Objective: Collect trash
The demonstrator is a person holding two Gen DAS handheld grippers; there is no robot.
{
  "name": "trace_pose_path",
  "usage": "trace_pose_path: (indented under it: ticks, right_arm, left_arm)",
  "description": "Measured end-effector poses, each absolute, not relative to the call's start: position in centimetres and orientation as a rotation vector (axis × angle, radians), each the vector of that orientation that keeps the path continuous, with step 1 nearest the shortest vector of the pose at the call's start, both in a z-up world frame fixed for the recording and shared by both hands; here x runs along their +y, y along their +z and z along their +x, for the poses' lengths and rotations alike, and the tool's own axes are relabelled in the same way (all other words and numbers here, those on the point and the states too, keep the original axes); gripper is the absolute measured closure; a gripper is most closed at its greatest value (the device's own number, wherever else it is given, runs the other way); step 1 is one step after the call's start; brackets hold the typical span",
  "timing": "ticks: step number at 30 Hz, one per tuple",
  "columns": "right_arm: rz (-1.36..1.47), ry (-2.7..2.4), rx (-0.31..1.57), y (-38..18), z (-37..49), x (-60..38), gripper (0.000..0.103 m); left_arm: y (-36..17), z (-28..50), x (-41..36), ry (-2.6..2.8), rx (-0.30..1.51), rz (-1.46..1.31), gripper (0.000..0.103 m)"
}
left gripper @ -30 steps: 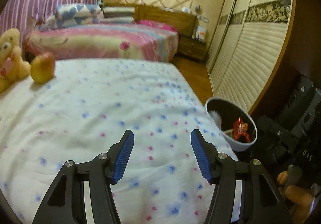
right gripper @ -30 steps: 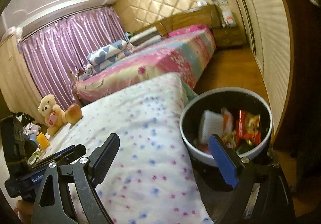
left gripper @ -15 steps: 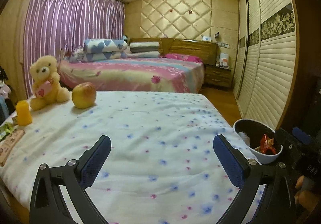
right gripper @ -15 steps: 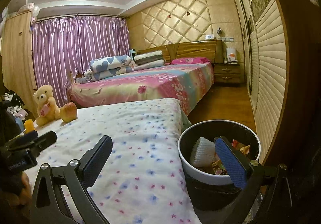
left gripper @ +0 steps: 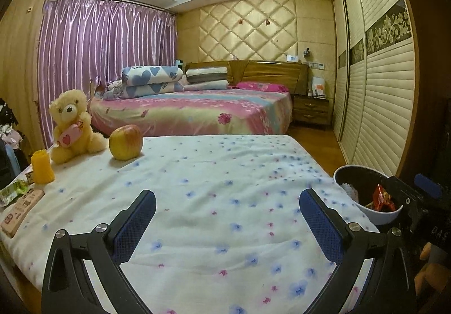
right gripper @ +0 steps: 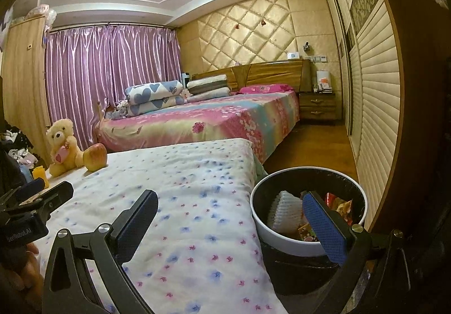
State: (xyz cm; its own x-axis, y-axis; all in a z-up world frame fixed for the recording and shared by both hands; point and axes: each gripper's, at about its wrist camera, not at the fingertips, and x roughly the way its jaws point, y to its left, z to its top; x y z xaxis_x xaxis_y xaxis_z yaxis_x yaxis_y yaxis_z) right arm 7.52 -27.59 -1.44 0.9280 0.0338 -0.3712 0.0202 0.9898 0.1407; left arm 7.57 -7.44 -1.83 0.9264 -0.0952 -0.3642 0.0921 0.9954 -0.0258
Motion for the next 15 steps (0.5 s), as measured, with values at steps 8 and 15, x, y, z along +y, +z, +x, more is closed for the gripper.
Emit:
trace_pose_path:
  ticks: [8, 15]
  right_arm:
    - [0.144, 0.026, 0.395, -1.46, 7.64, -27.17, 0.0]
    - [0.147, 0.032, 0.404, -1.49, 7.74, -27.05, 0.0]
  left_arm:
    - [-1.71, 7.67, -7.32, -0.091, 0.369, -0.001, 0.001]
    - [-1.9, 7.88, -7.11, -0.082, 0.376, 0.0, 0.001]
